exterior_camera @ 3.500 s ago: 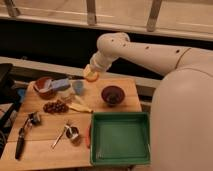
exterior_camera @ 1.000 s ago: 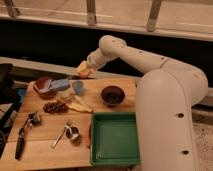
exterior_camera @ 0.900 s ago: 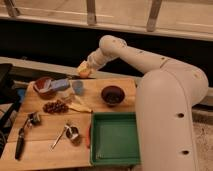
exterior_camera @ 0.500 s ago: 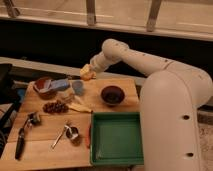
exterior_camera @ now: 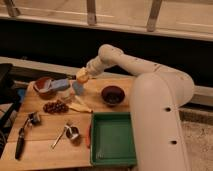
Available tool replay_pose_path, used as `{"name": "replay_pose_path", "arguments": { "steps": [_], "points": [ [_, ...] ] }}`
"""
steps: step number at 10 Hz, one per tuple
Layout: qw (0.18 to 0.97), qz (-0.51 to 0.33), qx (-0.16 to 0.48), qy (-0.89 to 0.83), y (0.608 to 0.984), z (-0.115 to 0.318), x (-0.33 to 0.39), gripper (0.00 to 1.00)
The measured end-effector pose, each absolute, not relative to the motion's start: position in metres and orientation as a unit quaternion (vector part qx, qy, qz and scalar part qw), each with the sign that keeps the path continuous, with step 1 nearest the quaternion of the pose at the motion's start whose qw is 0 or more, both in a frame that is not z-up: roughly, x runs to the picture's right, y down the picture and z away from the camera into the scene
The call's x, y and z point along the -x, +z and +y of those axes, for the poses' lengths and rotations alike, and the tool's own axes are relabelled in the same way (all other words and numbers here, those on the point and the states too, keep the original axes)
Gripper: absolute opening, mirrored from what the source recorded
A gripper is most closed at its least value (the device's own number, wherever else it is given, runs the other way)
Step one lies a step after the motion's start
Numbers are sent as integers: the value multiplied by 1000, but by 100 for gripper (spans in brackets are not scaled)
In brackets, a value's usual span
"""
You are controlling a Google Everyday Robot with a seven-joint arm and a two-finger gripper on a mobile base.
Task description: Place apple in plastic cup
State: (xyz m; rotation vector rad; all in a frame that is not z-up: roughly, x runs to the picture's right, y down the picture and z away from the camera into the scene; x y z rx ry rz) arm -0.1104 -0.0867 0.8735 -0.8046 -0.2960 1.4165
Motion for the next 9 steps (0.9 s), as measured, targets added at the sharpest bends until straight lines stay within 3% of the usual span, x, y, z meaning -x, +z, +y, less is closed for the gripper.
{"name": "replay_pose_path", "arguments": {
  "steps": [3, 4, 8, 9],
  "points": [
    [673, -136, 365, 628, 886, -90, 123, 1],
    [672, -136, 368, 628, 891, -88, 125, 7],
    [669, -142, 383, 621, 905, -81, 139, 44],
    [667, -154, 386, 619, 906, -80, 141, 59]
  ]
}}
